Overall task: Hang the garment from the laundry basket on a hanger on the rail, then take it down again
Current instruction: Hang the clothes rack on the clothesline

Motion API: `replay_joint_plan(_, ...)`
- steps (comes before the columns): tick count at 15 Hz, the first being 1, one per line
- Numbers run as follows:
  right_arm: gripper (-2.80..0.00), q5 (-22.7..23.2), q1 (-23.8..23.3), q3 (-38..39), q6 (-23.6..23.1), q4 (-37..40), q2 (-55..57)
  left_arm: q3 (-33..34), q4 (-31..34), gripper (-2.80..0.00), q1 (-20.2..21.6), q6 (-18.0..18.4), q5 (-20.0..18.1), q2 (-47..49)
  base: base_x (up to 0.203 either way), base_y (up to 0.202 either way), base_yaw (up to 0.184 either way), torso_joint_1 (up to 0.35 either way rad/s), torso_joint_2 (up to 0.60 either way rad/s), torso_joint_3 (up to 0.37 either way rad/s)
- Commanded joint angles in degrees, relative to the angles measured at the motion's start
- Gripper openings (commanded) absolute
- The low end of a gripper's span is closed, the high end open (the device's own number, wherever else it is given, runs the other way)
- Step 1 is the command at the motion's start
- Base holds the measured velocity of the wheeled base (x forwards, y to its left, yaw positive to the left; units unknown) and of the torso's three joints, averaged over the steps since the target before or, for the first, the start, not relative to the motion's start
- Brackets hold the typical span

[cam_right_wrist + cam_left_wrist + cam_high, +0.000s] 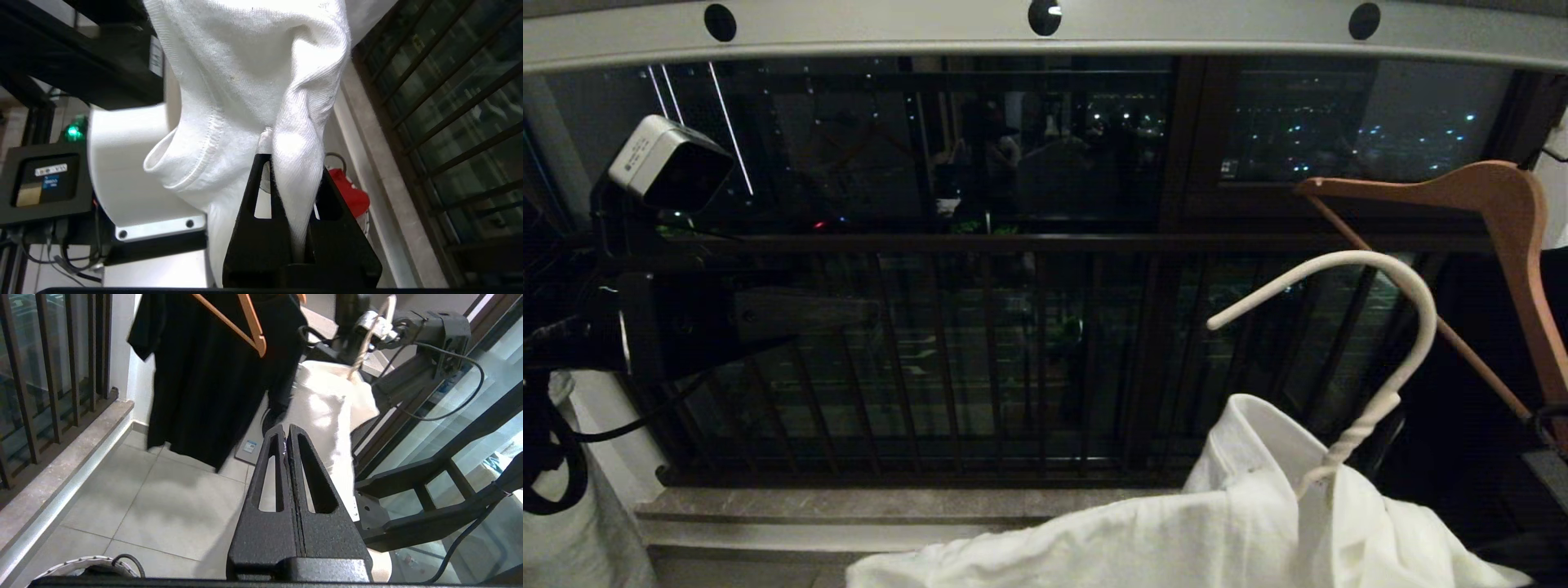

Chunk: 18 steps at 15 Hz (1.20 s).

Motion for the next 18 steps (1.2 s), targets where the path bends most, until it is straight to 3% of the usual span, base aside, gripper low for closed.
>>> replay_joint_plan(1,-2.8,0.33,0.01,-0.95,0.51,0.08,-2.14,0.04,-0.37,-2.8,0.0,-0.24,-0.45,0.07,0.0,0.0,0.0,0.0,0.0,0.0)
replay_joint_plan(7,-2.8,0.33,0.01,-5.85,0.87,-0.18,0.66,0.13,-0.37,-2.8,-0.53,-0.24,-0.53,-0.36,0.0,0.0,0.0,0.0,0.0,0.0)
replay_joint_plan(18,-2.8,0.33,-0.34,-5.47,2.57,-3.26,2.35,0.22,-0.37,-2.8,-1.17,-0.24,-0.45,-0.09,0.0,0.0,0.0,0.0,0.0,0.0)
